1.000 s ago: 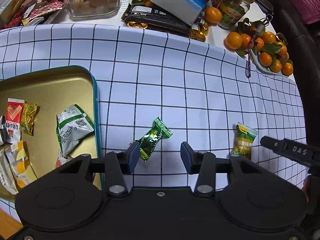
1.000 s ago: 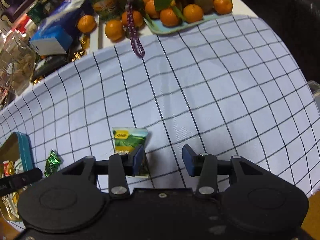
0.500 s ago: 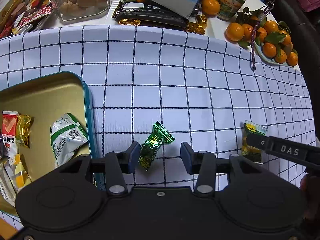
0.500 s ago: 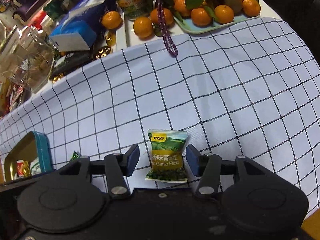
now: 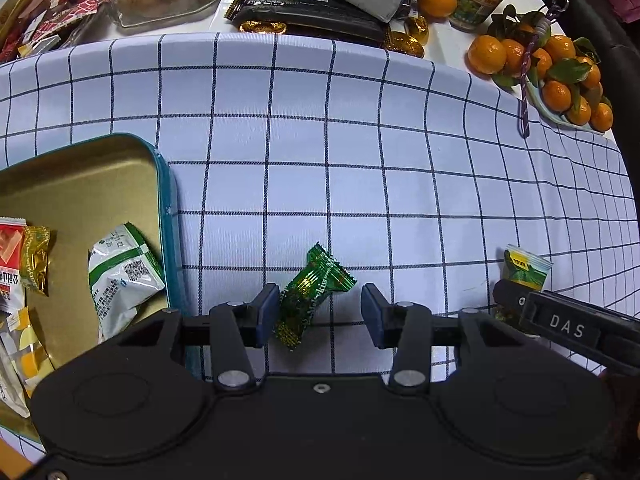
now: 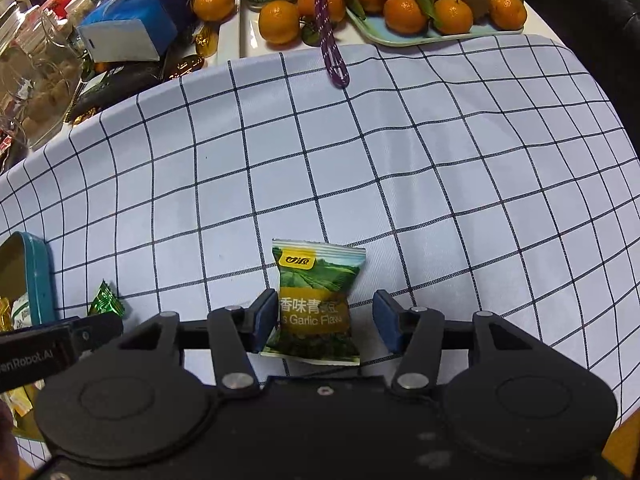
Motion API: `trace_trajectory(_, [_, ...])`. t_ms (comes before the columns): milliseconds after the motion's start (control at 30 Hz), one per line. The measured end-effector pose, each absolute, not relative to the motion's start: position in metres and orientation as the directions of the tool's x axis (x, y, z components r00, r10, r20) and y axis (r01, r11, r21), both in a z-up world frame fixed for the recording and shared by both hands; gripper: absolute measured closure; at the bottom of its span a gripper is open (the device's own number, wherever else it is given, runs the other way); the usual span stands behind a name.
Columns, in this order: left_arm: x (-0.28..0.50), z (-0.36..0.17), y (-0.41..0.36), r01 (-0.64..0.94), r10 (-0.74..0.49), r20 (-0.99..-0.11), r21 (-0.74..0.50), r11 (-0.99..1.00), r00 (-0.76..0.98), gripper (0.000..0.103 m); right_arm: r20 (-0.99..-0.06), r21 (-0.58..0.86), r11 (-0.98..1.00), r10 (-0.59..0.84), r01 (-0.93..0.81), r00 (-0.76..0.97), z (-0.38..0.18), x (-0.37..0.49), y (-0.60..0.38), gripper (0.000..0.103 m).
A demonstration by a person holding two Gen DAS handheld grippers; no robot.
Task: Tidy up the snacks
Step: 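Close the left tool on the green candy while the right tool grasps the green garlic packet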
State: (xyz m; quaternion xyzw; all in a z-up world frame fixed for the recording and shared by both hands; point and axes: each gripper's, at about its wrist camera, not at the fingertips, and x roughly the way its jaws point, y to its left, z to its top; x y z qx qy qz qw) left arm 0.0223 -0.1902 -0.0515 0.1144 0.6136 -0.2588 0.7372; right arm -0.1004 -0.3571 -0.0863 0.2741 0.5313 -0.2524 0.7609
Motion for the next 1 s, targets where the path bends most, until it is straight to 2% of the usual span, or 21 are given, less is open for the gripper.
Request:
trace_trajectory(67, [0.023, -0.052, -0.191, 0.523, -0.233, -0.965, -0.137, 0.841, 0.121, 0.051, -0.946, 0.161, 0.715, -0.086, 0.681, 0.314, -0.086, -0.1, -0.359, 0.045])
trace_trajectory(267, [0.023, -0.054, -0.195, 0.536, -0.215, -0.967, -0.11, 0.837, 0.138, 0.051, -0.941, 0.201, 0.713, -0.049, 0.672, 0.334, -0.087, -0.1, -0.361, 0.033])
trace_trajectory(433, [0.024, -0.057, -0.196, 0.53, -0.204, -0.968, -0.099, 0.842, 0.144, 0.051, -0.939, 0.217, 0.738, -0.021, 0.639, 0.344, -0.089, -0.094, -0.358, 0.017])
trace_trajectory(700, [0.029, -0.061, -0.198, 0.509, -0.2, -0.971, -0.106, 0.854, 0.133, 0.048, -0.921, 0.255, 0.698, -0.036, 0.669, 0.388, -0.091, -0.099, -0.356, 0.007])
trace_trajectory(1000, [0.025, -0.061, -0.205, 0.517, -0.193, -0.971, -0.093, 0.851, 0.143, 0.043, -0.907, 0.274, 0.679, -0.053, 0.681, 0.417, -0.091, -0.103, -0.354, 0.001])
